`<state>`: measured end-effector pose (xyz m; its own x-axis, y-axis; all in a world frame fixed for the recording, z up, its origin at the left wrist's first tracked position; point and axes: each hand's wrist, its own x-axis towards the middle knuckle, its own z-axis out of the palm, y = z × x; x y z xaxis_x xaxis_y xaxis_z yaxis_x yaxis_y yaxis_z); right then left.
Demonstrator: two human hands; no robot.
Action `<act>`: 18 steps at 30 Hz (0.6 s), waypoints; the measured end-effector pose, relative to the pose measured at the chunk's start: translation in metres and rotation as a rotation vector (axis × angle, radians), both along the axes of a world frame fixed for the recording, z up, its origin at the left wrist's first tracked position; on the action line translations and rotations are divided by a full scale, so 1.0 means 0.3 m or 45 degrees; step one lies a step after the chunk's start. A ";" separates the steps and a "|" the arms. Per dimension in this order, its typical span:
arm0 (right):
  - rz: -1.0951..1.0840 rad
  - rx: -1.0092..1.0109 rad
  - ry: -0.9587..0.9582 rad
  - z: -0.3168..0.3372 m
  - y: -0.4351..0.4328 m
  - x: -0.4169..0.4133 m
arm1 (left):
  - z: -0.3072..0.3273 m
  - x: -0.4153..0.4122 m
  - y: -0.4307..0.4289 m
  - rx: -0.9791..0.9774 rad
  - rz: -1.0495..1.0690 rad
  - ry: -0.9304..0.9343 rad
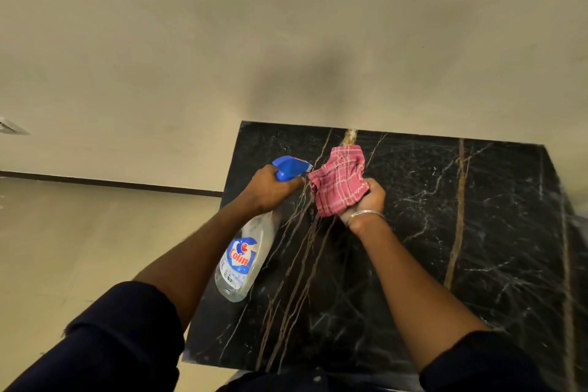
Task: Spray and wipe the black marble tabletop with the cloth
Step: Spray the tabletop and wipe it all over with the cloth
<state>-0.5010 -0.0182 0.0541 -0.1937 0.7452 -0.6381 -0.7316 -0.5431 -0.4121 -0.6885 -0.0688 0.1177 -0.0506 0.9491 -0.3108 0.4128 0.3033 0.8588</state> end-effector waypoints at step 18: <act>0.075 0.015 -0.481 -0.056 0.118 0.018 | -0.063 0.087 0.051 0.055 0.209 0.053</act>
<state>-0.4958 0.0173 0.0372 0.0109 0.7477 -0.6639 -0.4945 -0.5731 -0.6535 -0.6623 -0.0535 0.0989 -0.2176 0.9395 -0.2644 0.3963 0.3326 0.8558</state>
